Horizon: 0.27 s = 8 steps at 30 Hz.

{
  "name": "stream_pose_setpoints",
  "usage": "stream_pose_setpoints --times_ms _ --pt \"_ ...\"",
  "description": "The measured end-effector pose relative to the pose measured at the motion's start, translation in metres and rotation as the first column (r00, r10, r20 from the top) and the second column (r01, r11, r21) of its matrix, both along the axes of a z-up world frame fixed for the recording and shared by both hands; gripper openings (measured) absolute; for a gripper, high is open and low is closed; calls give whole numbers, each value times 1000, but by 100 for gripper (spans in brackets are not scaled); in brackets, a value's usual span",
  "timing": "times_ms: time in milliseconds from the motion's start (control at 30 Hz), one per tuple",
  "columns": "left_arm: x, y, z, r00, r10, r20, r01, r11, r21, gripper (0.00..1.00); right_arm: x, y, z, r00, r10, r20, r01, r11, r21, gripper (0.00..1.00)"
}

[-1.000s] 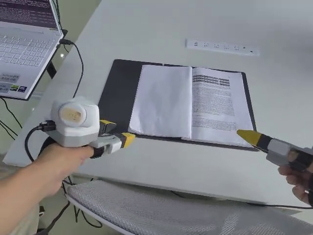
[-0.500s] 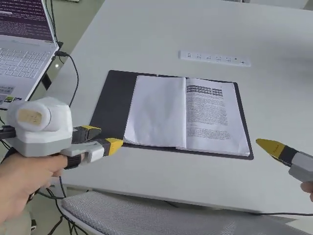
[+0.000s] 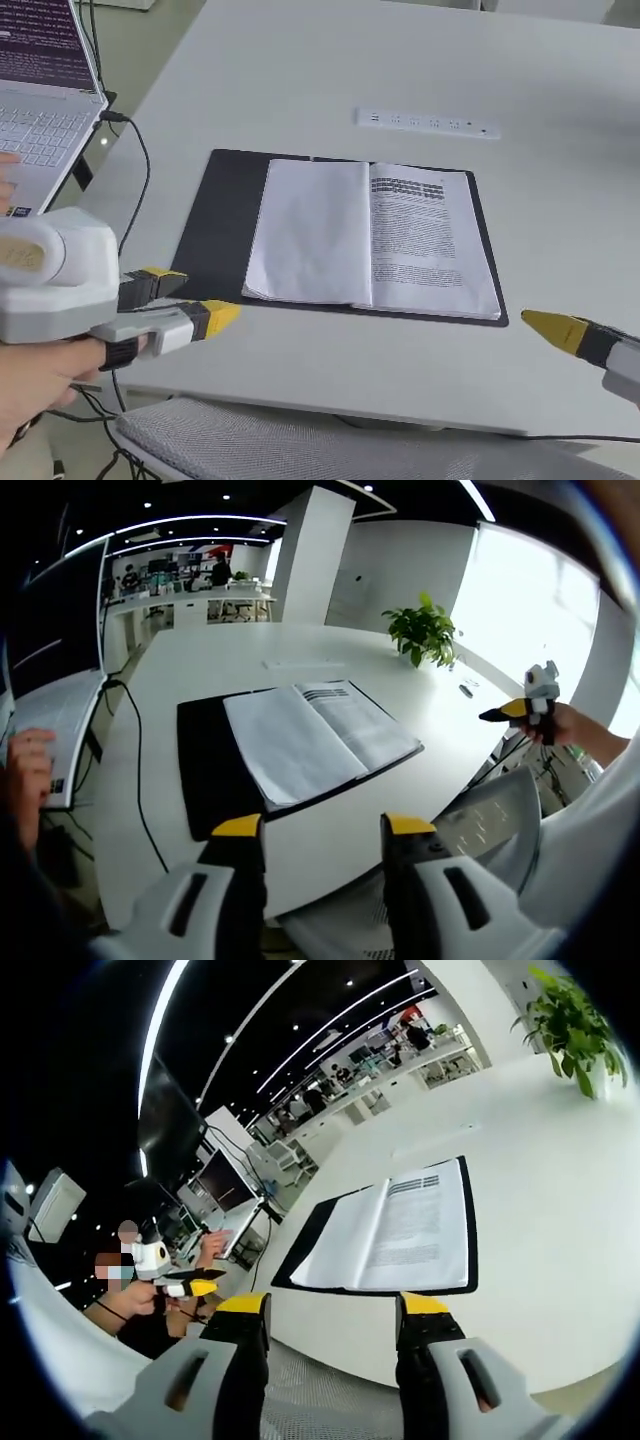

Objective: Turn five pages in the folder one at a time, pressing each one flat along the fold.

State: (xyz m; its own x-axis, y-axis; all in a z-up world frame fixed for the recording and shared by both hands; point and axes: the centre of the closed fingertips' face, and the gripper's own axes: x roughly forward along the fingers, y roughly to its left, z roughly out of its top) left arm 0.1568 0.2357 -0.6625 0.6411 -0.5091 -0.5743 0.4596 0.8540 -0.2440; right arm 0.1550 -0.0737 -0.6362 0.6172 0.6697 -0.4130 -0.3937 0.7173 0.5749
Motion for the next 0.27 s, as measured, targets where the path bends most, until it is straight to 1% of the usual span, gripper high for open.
stream_pose_setpoints --times_ms 33,100,267 --pt "0 1 -1 1000 4 -3 -4 1000 1 46 0 -2 0 1000 4 7 -3 1000 -22 49" --pt "-1 2 -1 1000 1 -4 -1 1000 1 46 1 -5 2 1000 7 16 -6 999 -38 50" --pt "-1 2 1 1000 3 -6 -3 1000 1 50 3 -6 4 1000 6 31 -5 999 -49 52"
